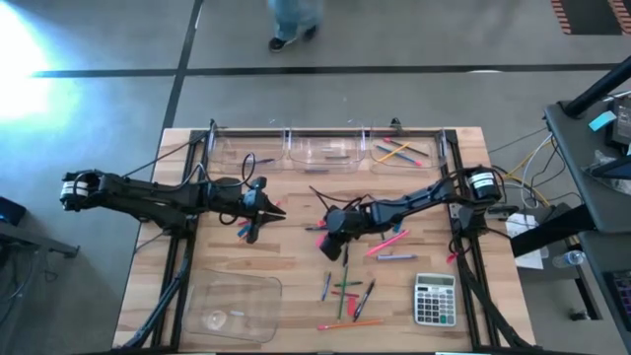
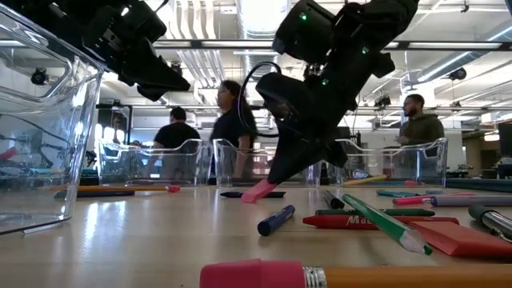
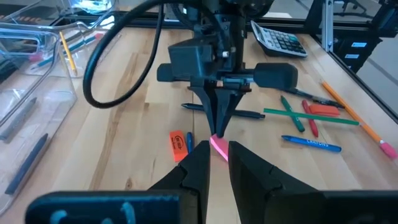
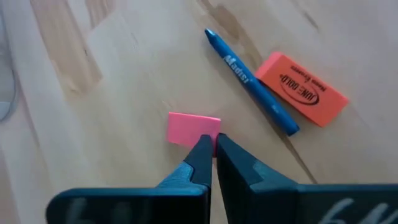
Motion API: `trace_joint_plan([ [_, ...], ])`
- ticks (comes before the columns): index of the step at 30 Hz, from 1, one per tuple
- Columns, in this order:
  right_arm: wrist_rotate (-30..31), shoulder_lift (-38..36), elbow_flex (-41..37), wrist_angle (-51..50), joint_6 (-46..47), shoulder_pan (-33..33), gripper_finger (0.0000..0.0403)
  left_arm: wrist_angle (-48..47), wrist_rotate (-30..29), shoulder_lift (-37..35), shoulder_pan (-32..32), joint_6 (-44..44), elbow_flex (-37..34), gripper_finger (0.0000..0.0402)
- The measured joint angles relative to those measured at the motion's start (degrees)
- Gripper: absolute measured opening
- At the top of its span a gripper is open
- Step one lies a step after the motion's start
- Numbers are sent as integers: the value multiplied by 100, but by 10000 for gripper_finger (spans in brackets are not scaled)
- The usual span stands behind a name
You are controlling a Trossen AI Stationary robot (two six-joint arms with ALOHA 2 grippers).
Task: Sort crayons/erasers/pens/pencils in bins
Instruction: Put the pink eraser into the bottom transparent bin
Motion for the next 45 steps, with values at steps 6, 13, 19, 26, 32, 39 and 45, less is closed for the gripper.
trace_joint_plan([
  [6,42,-232,0,-8,-84,-4,8,4,2,0,0,-18,-9,42],
  [13,174,-576,9,-99,-251,-4,8,321,27,11,-2,-20,-80,42],
  [19,338,-821,9,-215,-369,-7,8,339,52,118,-7,-182,-94,65],
  [26,483,-1114,13,-244,-493,-7,8,1039,78,646,-7,-465,-119,132],
  [32,538,-1356,15,-197,-618,6,8,1045,72,1029,29,-472,17,184],
  [39,351,-1461,17,530,-843,224,8,342,-125,231,179,-470,15,194],
  [45,274,-1225,336,779,-1178,507,8,-98,-711,-929,184,-471,-361,194],
])
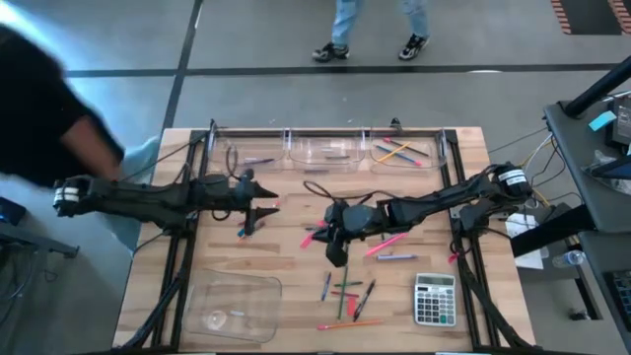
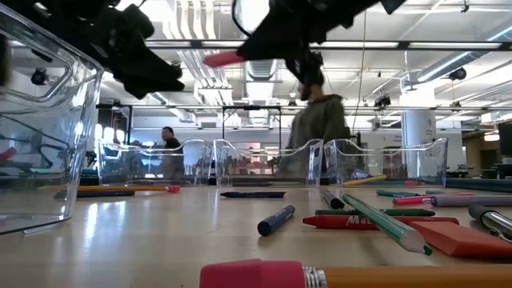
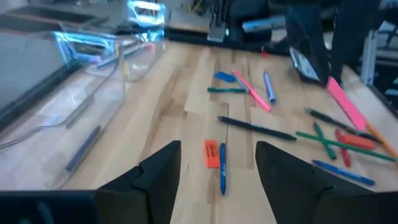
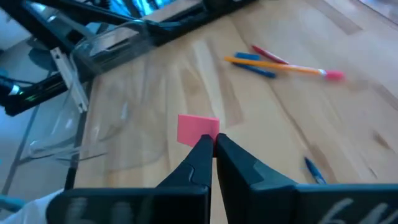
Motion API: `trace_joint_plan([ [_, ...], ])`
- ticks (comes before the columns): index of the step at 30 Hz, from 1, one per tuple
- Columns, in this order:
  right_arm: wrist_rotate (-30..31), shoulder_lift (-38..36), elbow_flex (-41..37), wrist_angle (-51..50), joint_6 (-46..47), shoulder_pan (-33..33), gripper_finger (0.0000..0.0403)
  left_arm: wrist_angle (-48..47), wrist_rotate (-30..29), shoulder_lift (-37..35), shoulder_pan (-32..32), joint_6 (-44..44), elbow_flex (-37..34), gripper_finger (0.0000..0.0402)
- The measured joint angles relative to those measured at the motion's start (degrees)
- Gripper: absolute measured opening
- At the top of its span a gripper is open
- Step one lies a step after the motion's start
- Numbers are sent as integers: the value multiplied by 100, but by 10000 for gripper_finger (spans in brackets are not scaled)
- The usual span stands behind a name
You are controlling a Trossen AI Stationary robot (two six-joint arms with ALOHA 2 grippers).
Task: Sort crayons/erasers/pens/pencils in bins
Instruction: Put the pink eraser into the bottom transparent bin
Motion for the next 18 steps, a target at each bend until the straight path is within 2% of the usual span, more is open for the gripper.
trace_joint_plan([
  [4,-12,420,643,19,-424,228,8,100,-6,-569,-2,-1,-303,194],
  [8,-418,1054,1474,-20,-832,430,8,115,-111,-933,0,-1,-408,194],
  [11,-817,1601,2060,-178,-1151,532,8,111,-111,-1061,0,-8,-461,194],
  [18,-1331,2753,3250,-722,-1342,608,8,113,-107,-1070,0,-10,-528,194],
])
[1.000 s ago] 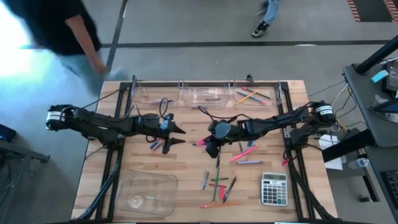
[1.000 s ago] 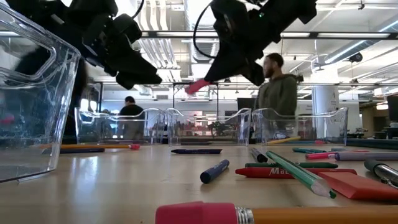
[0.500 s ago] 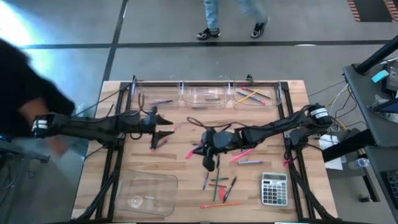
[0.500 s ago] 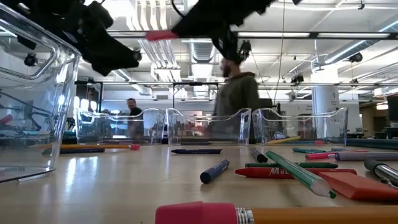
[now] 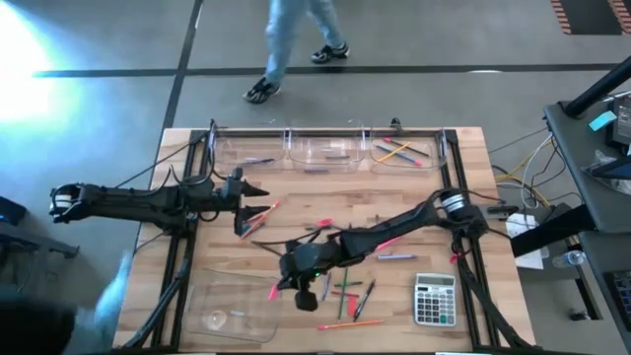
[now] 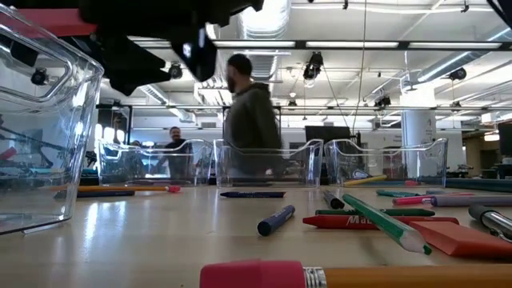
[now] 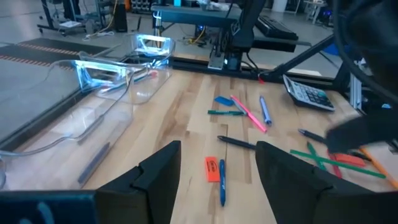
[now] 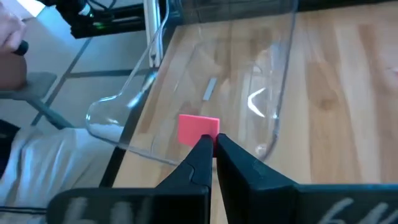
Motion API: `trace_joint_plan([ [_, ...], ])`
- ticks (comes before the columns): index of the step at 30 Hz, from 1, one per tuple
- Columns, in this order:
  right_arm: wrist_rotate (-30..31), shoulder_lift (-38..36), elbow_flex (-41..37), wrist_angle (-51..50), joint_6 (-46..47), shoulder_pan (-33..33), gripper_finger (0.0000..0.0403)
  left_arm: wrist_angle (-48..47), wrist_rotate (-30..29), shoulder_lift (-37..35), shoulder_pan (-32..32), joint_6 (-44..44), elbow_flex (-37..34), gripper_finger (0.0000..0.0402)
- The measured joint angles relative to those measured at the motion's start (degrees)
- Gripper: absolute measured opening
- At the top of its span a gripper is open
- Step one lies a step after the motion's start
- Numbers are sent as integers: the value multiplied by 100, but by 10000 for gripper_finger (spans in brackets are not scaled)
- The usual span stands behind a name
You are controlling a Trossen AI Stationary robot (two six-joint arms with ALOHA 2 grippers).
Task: Sort crayons/erasers/pens/pencils in bins
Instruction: Put the pink eraser into the bottom transparent bin, then put the orange pencil into the top right transparent bin
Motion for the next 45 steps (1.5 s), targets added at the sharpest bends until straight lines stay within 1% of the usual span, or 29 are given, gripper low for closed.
trace_joint_plan([
  [4,-61,370,543,-297,-109,-5,8,-5,2,66,-1,0,-7,194],
  [8,-172,517,875,-622,-331,-12,17,-5,2,98,0,4,-3,194],
  [12,-173,537,1097,-1061,-499,-11,45,12,2,84,0,4,-7,194],
  [17,-166,504,1101,-1178,-629,-11,97,-8,4,100,0,4,-6,194],
  [20,-102,366,1100,-1385,-739,-11,125,5,5,123,0,2,5,194],
  [22,120,203,1100,-1657,-839,-24,136,14,6,132,-1,2,4,194],
  [26,961,-240,958,-2200,-1003,-24,145,7,9,147,0,2,2,194],
  [30,1358,-807,295,-2078,-999,-39,141,-13,9,164,0,4,0,194],
  [34,1609,-1500,-782,-1383,-810,-48,132,-24,11,205,-2,4,4,194],
  [40,1691,-2617,-2803,362,-606,-180,123,-3,13,269,0,2,9,194],
  [45,1690,-3246,-4293,2283,-423,-292,123,18,7,422,0,-3,32,194],
])
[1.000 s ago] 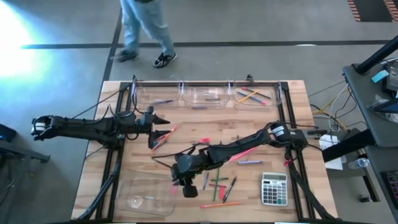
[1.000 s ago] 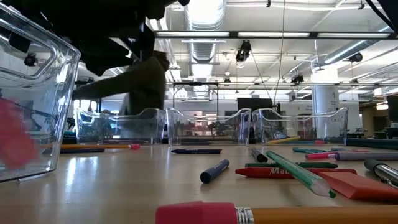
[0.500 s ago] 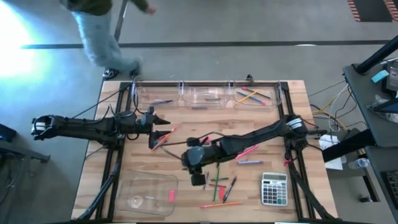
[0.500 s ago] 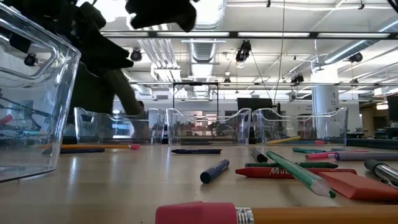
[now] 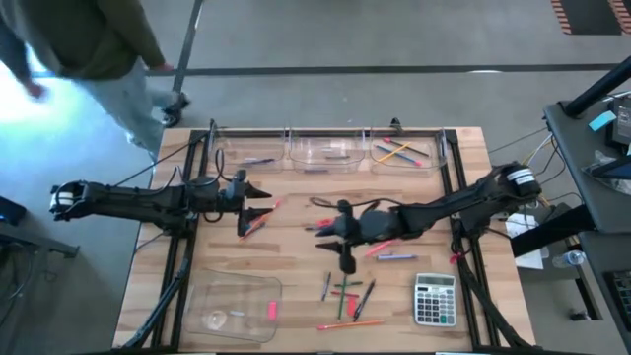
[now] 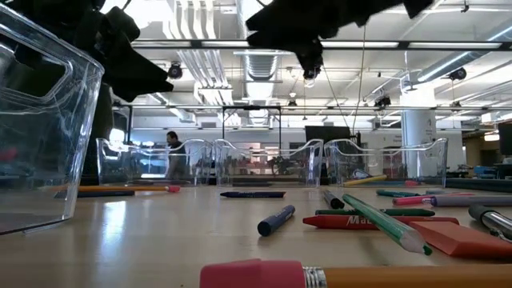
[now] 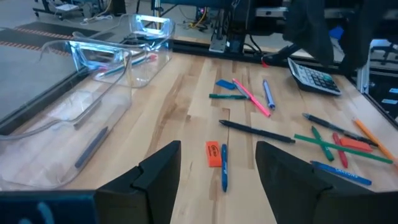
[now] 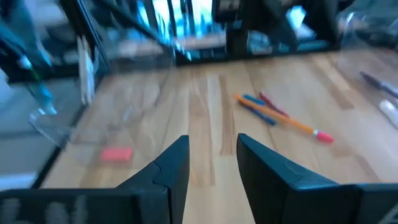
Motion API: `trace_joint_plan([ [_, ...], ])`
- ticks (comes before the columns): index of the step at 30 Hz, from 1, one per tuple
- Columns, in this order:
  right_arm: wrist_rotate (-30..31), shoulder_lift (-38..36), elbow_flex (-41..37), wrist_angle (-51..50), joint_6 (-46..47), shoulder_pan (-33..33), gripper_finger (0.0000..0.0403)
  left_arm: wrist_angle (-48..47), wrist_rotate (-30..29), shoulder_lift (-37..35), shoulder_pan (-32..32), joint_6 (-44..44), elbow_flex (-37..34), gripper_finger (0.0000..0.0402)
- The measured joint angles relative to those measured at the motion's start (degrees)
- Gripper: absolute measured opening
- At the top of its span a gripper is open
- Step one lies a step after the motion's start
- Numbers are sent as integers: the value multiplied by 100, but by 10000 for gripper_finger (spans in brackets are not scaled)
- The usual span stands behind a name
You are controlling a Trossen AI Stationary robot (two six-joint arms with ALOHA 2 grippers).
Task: Sort crayons/erasers/pens/pencils in bins
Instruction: Put the orange pencil into the top right transparent bin
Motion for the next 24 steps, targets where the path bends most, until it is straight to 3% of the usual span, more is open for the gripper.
trace_joint_plan([
  [9,-3,-376,-1429,2117,-174,-224,123,505,-48,567,0,-3,4,194],
  [16,-2,-338,-1698,2199,40,-747,130,566,-53,1097,0,-290,223,194],
  [24,-542,-338,-1741,2092,472,-1401,195,484,-53,1752,0,-297,529,194],
])
